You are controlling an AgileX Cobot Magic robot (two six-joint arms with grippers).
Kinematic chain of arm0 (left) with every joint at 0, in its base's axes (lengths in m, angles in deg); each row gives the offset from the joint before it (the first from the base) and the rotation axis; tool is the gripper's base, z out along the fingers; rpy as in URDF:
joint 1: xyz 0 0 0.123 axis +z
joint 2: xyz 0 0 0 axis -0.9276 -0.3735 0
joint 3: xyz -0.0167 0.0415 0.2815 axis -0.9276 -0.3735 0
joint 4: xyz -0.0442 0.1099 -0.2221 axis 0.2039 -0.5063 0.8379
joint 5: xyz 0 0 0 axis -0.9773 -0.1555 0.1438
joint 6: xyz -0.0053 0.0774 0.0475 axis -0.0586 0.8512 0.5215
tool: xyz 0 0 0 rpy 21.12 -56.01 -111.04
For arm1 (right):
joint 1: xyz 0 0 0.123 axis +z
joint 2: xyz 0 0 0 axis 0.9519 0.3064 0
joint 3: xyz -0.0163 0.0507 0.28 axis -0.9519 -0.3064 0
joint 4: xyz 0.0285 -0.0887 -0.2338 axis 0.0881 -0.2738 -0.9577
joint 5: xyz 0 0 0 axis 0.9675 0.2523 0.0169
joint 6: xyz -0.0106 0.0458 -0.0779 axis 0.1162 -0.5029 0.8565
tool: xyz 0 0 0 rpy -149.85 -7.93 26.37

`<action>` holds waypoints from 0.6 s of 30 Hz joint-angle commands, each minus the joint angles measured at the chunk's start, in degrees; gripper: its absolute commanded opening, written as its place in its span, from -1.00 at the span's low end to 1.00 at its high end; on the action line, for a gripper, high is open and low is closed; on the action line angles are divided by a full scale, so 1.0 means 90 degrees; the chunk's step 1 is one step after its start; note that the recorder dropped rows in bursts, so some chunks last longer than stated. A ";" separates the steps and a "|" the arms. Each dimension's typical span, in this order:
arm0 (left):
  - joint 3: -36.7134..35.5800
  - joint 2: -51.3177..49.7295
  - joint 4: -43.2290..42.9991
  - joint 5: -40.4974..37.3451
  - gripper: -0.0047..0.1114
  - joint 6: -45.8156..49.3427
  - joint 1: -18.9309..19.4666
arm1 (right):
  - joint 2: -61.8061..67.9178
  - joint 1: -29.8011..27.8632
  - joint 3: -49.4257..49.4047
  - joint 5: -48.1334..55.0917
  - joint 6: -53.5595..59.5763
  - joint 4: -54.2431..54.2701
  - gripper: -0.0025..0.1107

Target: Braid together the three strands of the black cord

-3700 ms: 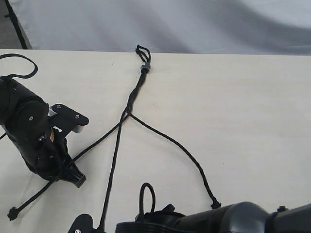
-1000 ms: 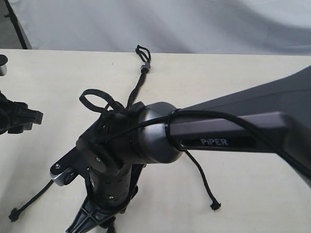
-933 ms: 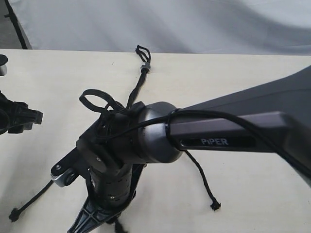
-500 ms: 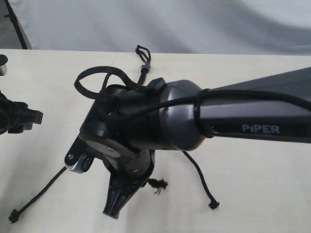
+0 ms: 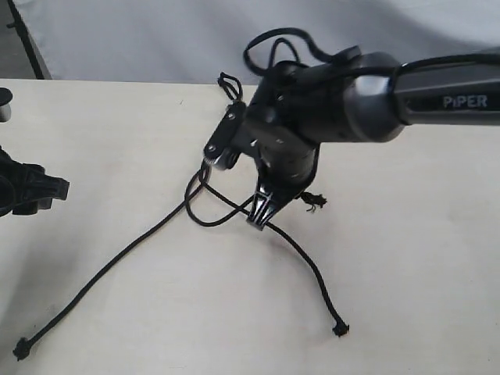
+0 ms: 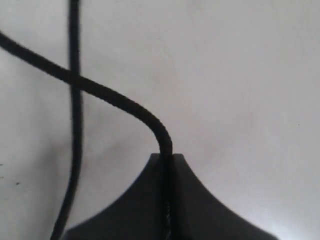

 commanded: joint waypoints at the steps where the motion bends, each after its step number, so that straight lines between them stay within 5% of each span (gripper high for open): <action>1: -0.0039 0.0026 -0.0004 0.0021 0.05 -0.0024 0.0031 | -0.0071 -0.0558 -0.0250 -0.0608 0.0520 0.0633 -0.96; 18: -0.0039 0.0026 0.0008 0.0020 0.05 -0.0024 0.0031 | -0.0071 -0.0967 -0.1693 -0.1947 0.0688 0.0750 -0.96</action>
